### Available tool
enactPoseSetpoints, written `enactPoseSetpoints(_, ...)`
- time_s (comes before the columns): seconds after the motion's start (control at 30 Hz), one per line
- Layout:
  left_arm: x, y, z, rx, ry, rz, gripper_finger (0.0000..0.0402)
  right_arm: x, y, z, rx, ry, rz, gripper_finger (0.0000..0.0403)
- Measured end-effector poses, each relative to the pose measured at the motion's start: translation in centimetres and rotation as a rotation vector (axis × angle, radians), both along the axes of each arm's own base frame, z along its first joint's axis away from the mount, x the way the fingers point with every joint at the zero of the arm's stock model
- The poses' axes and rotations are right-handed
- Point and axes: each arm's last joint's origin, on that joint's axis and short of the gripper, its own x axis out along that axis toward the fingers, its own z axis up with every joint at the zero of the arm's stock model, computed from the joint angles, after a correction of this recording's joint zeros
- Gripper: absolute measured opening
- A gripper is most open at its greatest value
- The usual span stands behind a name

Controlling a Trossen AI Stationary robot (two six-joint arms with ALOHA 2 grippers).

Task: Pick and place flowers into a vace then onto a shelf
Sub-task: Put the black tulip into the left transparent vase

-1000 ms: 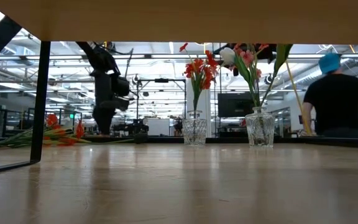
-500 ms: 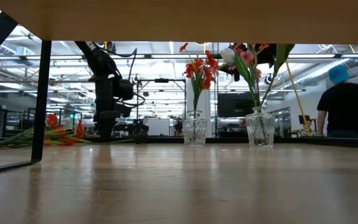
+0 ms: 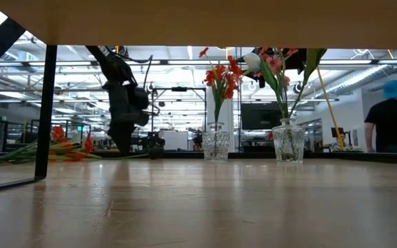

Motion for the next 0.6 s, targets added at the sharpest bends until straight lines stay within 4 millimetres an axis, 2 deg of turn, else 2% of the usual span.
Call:
enactPoseSetpoints(0.2,0.4,-1.8,-1.2,-0.088,-0.014,-0.045,0.0157,0.0,0.0,0.0,-0.004,0.001,-0.003,0.0226)
enactPoseSetpoints(0.33,0.5,-2.1,-2.0,-0.020,0.029,-0.021,0.0157,0.0,-0.1,0.0,-0.013,0.002,-0.026,0.0226)
enactPoseSetpoints(0.5,0.4,-2.5,-2.8,-0.029,-0.001,-0.045,0.0156,0.0,-0.1,0.0,-0.013,0.002,-0.028,0.0226)
enactPoseSetpoints(0.6,0.5,-2.6,-3.0,-0.007,0.025,0.001,0.0141,0.0,-0.1,0.0,-0.012,0.002,-0.028,0.0226)
